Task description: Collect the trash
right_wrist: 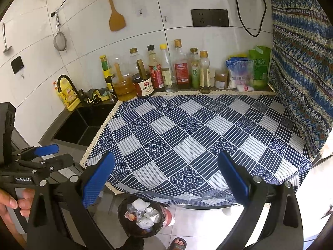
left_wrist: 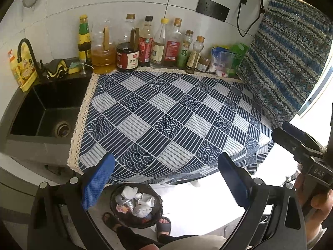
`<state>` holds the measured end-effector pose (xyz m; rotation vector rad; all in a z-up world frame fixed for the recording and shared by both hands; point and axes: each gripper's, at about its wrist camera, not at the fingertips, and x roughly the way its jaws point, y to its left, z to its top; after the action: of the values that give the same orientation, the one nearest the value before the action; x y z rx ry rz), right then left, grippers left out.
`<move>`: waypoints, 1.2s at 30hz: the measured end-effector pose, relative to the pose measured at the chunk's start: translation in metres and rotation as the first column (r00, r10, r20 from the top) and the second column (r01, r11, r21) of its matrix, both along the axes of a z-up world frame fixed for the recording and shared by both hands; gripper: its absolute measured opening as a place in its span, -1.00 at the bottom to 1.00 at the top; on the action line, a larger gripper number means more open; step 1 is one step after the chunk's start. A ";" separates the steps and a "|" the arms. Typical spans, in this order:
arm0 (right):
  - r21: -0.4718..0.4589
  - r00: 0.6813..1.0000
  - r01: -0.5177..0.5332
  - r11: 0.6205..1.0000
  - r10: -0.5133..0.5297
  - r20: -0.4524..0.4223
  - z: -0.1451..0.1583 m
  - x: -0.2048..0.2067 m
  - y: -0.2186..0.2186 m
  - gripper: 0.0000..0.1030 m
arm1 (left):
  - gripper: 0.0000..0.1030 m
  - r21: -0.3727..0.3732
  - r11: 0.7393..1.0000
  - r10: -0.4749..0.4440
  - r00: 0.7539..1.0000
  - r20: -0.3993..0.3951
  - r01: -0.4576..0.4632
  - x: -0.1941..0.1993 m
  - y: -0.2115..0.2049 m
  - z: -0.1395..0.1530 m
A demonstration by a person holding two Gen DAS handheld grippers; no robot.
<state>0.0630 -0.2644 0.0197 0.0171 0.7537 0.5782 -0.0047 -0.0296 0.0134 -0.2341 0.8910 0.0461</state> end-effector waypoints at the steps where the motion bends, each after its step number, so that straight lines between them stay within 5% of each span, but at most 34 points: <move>1: -0.003 1.000 -0.003 1.000 0.003 0.000 0.000 -0.001 0.000 0.90 | 0.87 0.000 1.000 0.001 1.000 0.000 -0.001 -0.001 -0.001 0.000; 36: -0.022 0.998 -0.005 1.000 0.004 -0.062 -0.017 0.001 -0.003 0.90 | 0.87 0.008 1.000 0.007 1.000 -0.011 -0.007 -0.008 -0.006 -0.005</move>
<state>0.0640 -0.2671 0.0026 0.0129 0.8202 0.5756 -0.0125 -0.0357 0.0088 -0.2294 0.9012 0.0573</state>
